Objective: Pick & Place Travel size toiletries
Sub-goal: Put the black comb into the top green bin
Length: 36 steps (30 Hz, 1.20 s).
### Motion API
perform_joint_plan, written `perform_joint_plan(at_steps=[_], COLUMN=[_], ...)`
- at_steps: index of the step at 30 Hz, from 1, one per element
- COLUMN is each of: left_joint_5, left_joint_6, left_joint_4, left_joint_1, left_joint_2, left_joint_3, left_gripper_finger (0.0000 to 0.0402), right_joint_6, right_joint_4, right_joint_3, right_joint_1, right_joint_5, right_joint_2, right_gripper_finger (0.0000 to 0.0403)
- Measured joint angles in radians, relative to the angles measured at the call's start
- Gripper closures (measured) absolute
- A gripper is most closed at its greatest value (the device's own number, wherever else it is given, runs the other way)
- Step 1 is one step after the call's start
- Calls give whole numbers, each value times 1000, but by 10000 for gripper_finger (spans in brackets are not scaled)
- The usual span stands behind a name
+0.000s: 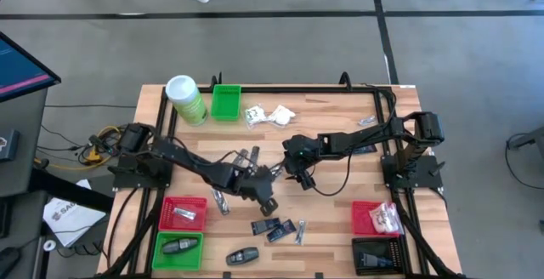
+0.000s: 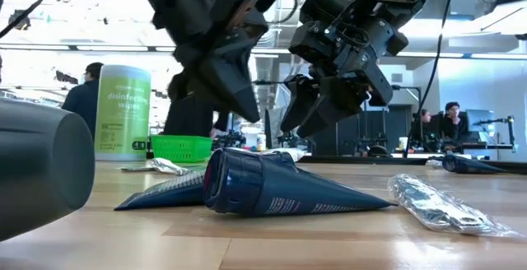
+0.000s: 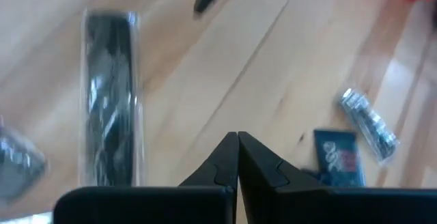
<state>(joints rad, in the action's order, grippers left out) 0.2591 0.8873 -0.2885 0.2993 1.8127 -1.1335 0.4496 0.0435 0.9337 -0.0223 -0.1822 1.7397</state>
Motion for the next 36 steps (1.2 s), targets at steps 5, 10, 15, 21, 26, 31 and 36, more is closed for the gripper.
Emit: perform_joint_plan(at_steps=[5,10,15,21,26,31,36], left_joint_5=[2,-3,-16,-30,-53,-49,-44], left_joint_6=[73,107,114,164,170,187,188], left_joint_4=[12,23,24,17,27,38,43], left_joint_1=[10,10,10,10,10,18,14], left_joint_2=[0,0,0,0,0,-11,-13], left_joint_3=[50,82,96,148,183,210,232], left_gripper_finger=[401,401,401,401,402,402,402], right_joint_6=[3,3,5,3,3,2,-14], right_joint_4=[-5,-22,-28,-29,-30,-30,-23], right_joint_3=[0,0,3,39,71,80,80], right_joint_1=[0,0,-3,-7,-7,-13,-14], right_joint_5=[0,0,0,0,0,0,1], right_joint_2=[0,0,0,0,0,0,0], right_gripper_finger=[175,180,198,226,247,261,266])
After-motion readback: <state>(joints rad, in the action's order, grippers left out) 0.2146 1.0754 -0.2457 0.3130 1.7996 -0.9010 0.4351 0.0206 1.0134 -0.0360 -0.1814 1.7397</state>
